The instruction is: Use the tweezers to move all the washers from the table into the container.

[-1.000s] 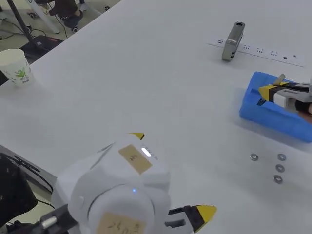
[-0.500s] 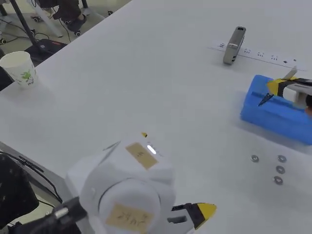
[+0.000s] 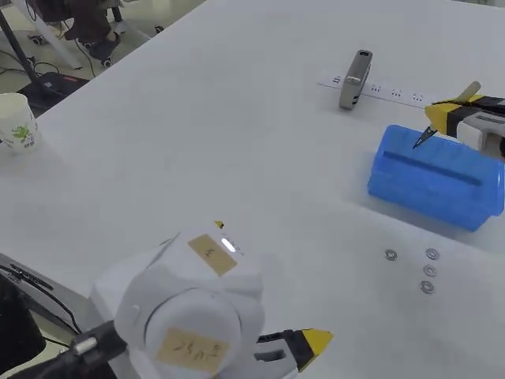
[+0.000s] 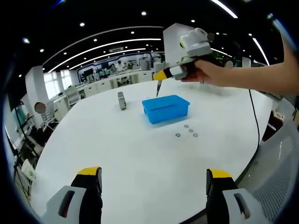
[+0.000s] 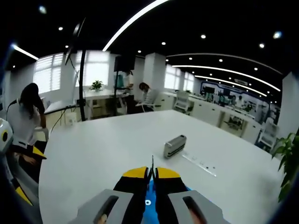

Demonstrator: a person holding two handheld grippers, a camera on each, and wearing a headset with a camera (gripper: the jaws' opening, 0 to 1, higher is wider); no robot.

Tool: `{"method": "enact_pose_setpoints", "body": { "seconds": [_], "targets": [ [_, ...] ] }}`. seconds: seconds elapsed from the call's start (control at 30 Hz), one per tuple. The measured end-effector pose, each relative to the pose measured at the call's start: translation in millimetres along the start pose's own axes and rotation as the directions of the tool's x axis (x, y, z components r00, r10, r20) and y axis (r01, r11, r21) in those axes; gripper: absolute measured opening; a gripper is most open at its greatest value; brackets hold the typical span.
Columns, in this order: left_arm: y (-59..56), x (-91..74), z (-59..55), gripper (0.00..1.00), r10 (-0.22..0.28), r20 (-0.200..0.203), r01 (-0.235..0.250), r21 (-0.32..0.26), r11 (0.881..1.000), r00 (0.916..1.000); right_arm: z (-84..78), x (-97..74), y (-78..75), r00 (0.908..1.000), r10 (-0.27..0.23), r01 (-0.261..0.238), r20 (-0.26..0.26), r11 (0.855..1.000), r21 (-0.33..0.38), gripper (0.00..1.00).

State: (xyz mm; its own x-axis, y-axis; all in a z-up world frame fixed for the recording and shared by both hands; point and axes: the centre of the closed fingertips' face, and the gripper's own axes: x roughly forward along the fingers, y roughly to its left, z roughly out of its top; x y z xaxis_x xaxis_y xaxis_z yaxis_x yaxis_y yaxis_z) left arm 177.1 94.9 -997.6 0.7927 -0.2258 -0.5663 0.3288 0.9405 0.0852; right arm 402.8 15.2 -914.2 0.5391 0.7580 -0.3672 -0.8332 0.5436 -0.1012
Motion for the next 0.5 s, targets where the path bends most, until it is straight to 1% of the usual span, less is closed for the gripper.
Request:
{"method": "enact_pose_setpoints", "body": {
  "seconds": [0.07, 0.17, 0.27, 0.33, 0.5],
  "targets": [
    [0.0, -0.1, 0.2, 0.95, 0.001, 0.001, -0.001, 0.003, 1.0, 1.0, 2.4, -3.6, 3.7, 1.0, 0.006, -0.006, 0.004, 1.0, 0.001, 0.02],
    [-0.2, -0.1, 0.2, 0.95, 0.0, 0.001, 0.0, 0.003, 1.0, 1.0, 1.6, -6.4, 8.9, 0.9999, 0.015, -0.015, 0.003, 1.0, -0.002, 0.02],
    [0.4, 0.0, -0.4, 0.95, 0.006, -0.003, -0.006, 0.009, 1.0, 1.0, -1.8, -10.3, 16.3, 0.9995, 0.031, -0.031, -0.006, 1.0, 0.005, 0.02],
    [1.0, -0.2, 0.3, 0.96, 0.011, 0.002, -0.011, 0.01, 1.0, 0.9999, -3.3, -12.3, 20.8, 0.9991, 0.041, -0.041, -0.008, 0.999, 0.011, 0.02],
    [1.6, -0.6, 0.4, 0.96, 0.016, 0.004, -0.016, 0.013, 1.0, 0.9999, -8.3, -18.1, 31.0, 0.9988, 0.047, -0.047, -0.013, 0.999, 0.011, 0.02]
  ]
}}
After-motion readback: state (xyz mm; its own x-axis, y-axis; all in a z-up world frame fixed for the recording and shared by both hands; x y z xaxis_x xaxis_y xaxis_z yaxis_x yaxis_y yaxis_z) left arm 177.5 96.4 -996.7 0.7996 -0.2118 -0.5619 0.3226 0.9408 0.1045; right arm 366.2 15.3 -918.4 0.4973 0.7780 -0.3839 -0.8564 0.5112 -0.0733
